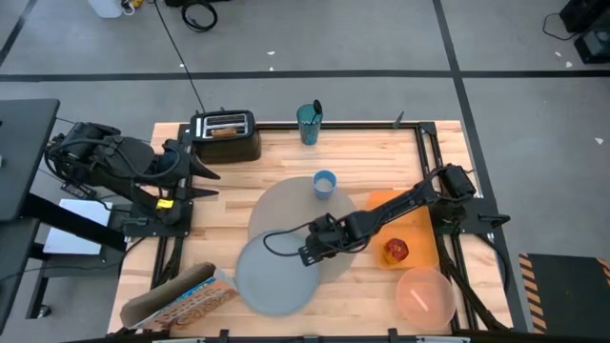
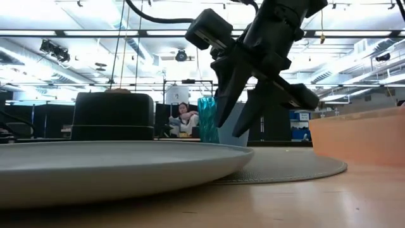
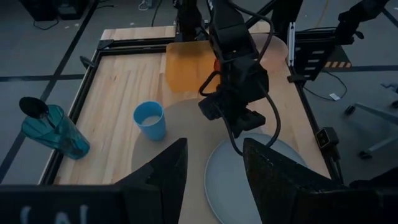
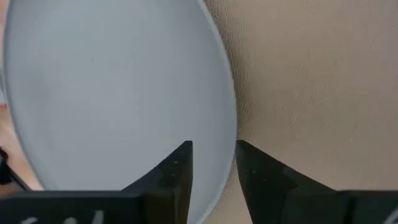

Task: Arrange a breakfast setting
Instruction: Put the light blue plate on the brown table mat, then put the light orange bowl on the brown placemat

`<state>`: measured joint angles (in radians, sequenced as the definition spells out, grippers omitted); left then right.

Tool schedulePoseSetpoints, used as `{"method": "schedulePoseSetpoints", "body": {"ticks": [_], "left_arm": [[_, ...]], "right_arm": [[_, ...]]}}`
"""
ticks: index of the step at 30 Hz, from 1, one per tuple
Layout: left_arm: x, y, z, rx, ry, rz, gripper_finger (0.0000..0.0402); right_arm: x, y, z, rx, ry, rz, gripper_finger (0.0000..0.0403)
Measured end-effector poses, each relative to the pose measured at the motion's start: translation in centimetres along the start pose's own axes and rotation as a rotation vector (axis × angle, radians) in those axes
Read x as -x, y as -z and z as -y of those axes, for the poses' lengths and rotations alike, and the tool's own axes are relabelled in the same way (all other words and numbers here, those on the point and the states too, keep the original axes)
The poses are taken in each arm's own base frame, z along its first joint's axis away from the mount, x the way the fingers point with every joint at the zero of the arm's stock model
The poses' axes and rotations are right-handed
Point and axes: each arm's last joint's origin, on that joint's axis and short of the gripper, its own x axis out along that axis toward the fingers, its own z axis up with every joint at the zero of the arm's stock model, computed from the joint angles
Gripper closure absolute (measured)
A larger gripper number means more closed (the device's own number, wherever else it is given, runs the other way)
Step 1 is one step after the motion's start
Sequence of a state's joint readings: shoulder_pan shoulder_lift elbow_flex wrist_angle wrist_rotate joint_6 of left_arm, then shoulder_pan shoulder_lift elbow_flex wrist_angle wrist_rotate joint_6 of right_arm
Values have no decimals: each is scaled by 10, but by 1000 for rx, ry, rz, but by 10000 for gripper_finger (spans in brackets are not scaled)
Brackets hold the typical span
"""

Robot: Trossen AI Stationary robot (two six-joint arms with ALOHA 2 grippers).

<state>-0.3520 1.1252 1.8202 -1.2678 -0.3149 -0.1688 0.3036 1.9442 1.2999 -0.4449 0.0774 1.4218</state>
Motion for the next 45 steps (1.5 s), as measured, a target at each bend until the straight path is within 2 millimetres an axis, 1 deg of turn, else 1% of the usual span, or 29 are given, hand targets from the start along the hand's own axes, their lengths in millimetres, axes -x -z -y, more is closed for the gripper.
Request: {"method": "schedulePoseSetpoints", "body": {"ticks": [4,7,9,12,15,18,20,27,33,36,40,43,45], "left_arm": [[0,0,0,1,0,0,237],[0,0,0,2,0,-1,237],[0,0,0,7,0,-1,237],[1,0,0,22,0,-1,237],[0,1,0,28,0,-3,237],[0,1,0,28,0,-2,237],[0,0,0,29,0,-2,237],[0,0,0,30,0,-2,237],[0,1,0,36,0,-3,237],[0,1,0,34,-1,-10,237],[0,2,0,27,-2,-18,237],[0,2,0,25,-2,-20,237],[0,2,-1,25,-3,-20,237]], "right_arm": [[0,-4,3,71,33,66,270],[0,-7,4,201,67,150,274],[-4,-7,6,279,100,178,276],[-7,-7,10,362,154,189,279],[-10,-8,10,453,174,215,281],[-16,-6,9,562,169,211,281],[-17,-5,9,621,166,183,281],[-17,-5,5,709,126,167,281],[-14,-5,4,709,118,176,281],[-1,-7,-1,708,105,166,281],[38,-2,-15,668,89,69,281],[70,10,-24,517,98,-65,281],[91,20,-28,358,120,-175,281]]}}
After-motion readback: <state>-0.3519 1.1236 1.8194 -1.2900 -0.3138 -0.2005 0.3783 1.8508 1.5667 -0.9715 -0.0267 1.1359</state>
